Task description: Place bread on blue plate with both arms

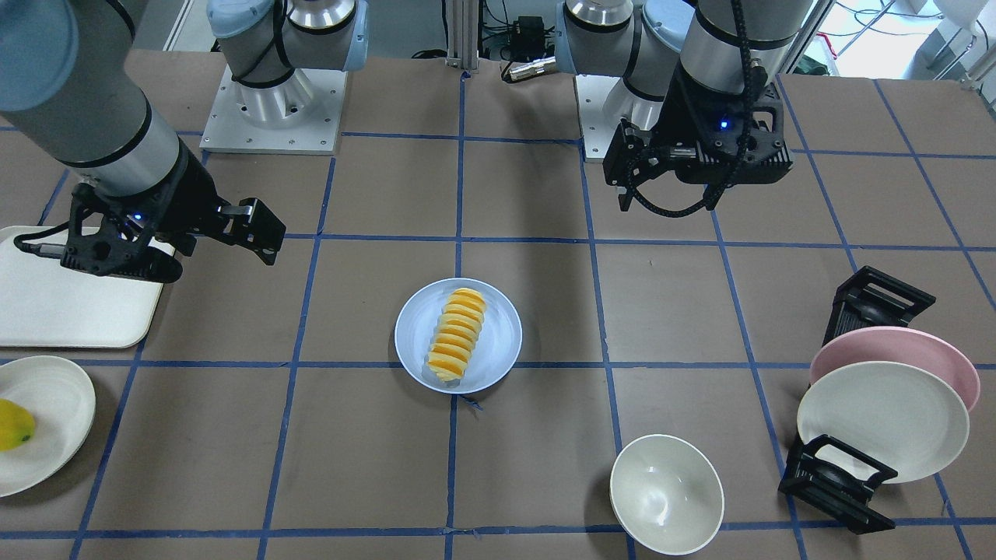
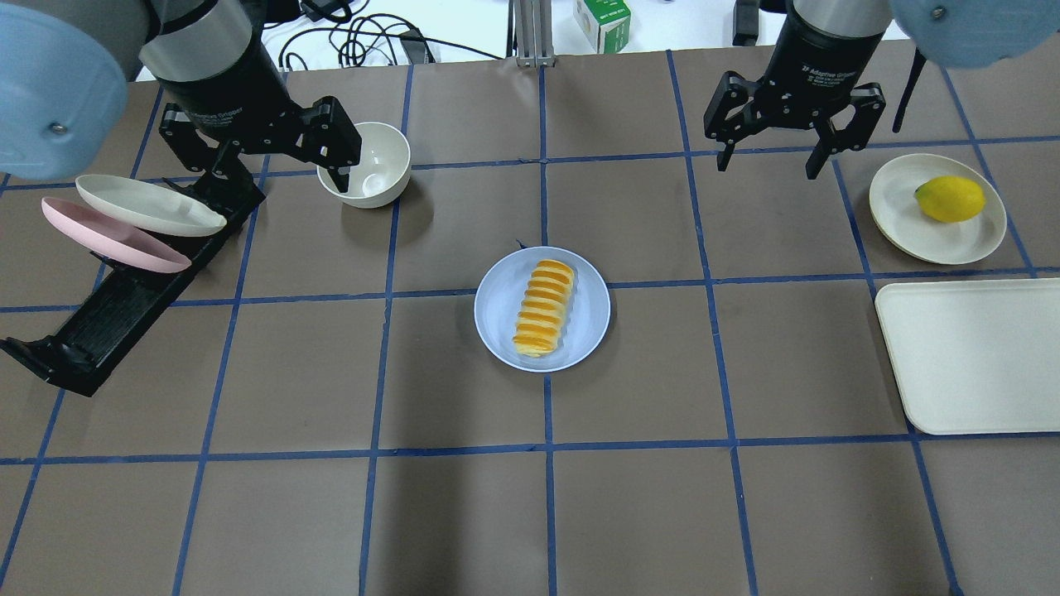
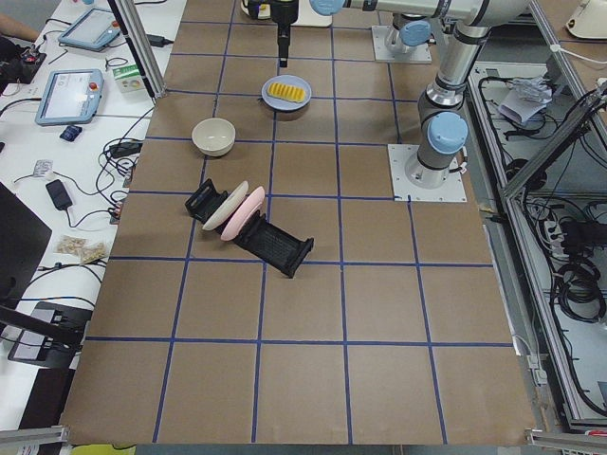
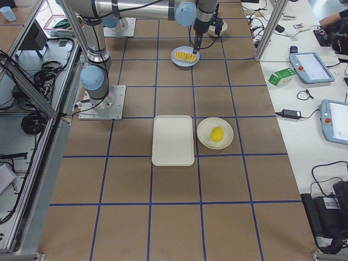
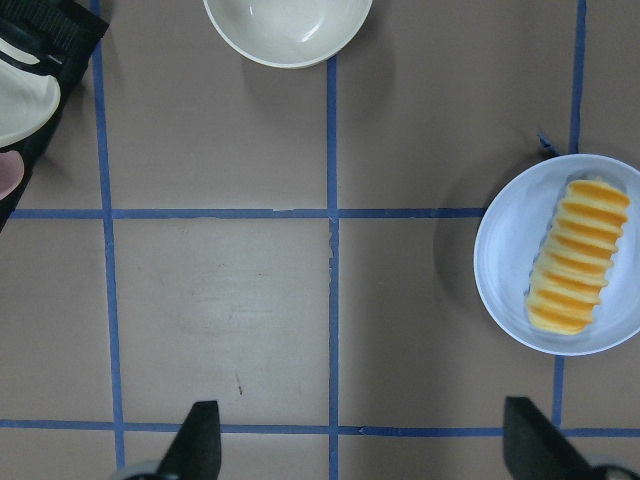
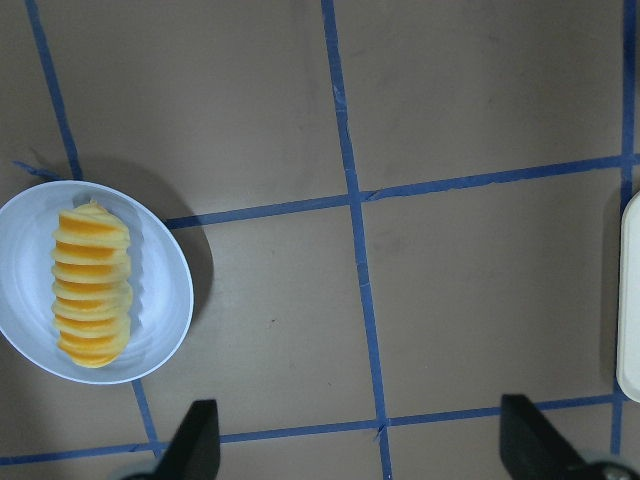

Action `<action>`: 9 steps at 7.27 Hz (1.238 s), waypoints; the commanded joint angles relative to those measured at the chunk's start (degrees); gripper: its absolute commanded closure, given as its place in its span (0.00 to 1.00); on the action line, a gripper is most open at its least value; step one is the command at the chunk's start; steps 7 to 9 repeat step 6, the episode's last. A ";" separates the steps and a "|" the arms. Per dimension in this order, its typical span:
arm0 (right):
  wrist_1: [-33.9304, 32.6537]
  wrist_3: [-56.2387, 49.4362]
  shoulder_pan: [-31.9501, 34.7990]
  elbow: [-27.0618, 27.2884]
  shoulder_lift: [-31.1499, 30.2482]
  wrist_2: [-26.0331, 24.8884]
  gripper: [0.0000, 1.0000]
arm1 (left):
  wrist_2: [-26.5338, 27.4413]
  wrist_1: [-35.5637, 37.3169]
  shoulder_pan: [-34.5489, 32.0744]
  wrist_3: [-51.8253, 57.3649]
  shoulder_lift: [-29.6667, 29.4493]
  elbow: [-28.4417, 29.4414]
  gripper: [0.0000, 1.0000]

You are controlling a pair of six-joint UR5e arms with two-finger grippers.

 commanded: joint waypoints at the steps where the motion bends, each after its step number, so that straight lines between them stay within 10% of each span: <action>1: 3.35 0.48 0.09 0.09 -0.51 -2.18 0.00 | 0.14 -0.06 -0.01 -0.02 0.53 -0.12 0.00; 9: 2.58 0.31 0.18 0.00 -0.69 -2.38 0.00 | -0.13 0.02 -0.01 0.07 0.71 -0.20 0.00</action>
